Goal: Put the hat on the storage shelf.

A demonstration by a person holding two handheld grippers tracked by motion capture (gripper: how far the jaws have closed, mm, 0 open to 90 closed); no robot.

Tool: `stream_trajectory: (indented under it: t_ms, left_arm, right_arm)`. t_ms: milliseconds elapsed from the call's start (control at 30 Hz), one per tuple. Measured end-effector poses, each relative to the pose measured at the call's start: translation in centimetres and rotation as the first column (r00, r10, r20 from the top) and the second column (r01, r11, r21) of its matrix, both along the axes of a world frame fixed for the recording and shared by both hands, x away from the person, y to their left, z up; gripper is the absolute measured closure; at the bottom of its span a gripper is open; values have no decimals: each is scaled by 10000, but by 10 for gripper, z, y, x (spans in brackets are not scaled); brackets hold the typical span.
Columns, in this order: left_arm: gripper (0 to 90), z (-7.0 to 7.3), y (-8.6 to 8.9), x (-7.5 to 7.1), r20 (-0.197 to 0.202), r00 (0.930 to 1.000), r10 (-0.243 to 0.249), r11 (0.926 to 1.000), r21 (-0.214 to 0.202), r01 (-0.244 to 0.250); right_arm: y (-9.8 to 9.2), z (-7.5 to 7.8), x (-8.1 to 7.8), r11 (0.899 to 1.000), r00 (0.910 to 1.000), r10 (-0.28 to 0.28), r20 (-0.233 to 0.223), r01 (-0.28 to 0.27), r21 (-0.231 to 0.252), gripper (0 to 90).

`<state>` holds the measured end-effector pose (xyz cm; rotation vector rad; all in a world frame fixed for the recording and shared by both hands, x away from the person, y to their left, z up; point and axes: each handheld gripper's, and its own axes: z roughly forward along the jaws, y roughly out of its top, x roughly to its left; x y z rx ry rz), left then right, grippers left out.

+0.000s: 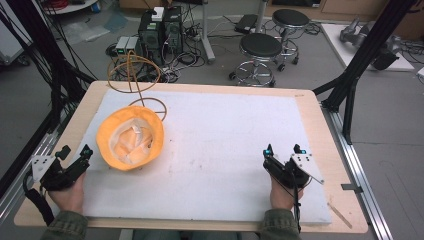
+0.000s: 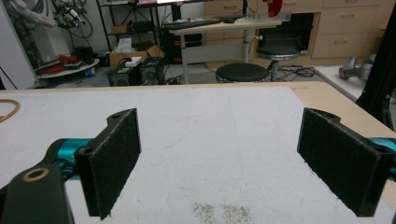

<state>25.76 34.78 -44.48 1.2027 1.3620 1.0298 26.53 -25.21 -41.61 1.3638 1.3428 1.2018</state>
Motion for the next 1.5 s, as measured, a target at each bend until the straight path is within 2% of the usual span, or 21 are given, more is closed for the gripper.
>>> stream_trajectory:
  t_ms: [300,467,733,833,867,1000,1133,1333,1500]
  left_arm:
    - [320,0,4,-2,8,9999,106,9999,-15,-106]
    - [320,0,4,-1,-127,9999,23,10000,6,-23]
    - [319,0,3,-1,-127,9999,-9,10000,-6,9]
    - [320,2,4,-1,-103,9999,-41,9998,169,43]
    - [319,3,4,-1,-104,9999,-96,9996,279,98]
    - [318,7,6,-2,-68,9995,-298,9994,190,299]
    - [320,18,4,-4,294,9985,-470,9984,336,460]
    - [321,33,1,-5,668,9944,-819,9965,232,805]
    - [276,40,-2,-4,595,9867,-1514,9885,125,1509]
  right_arm:
    - [1,-1,2,9999,10000,23,-89,-22,101,123]
    - [1,-1,2,9999,9999,4,-137,-2,144,124]
    - [0,-1,3,9998,9998,14,-209,-10,193,123]
    - [0,-1,3,9998,9999,21,-167,-18,200,124]
    - [1,-1,2,9998,9999,26,-160,-22,218,124]
    - [0,-1,3,9997,9998,28,-198,-23,241,124]
    - [-2,-2,4,9997,9997,7,-226,-1,262,124]
    - [-2,-1,4,9997,9999,7,-152,-3,261,130]
    - [-2,-2,5,9995,9997,1,-264,7,306,130]
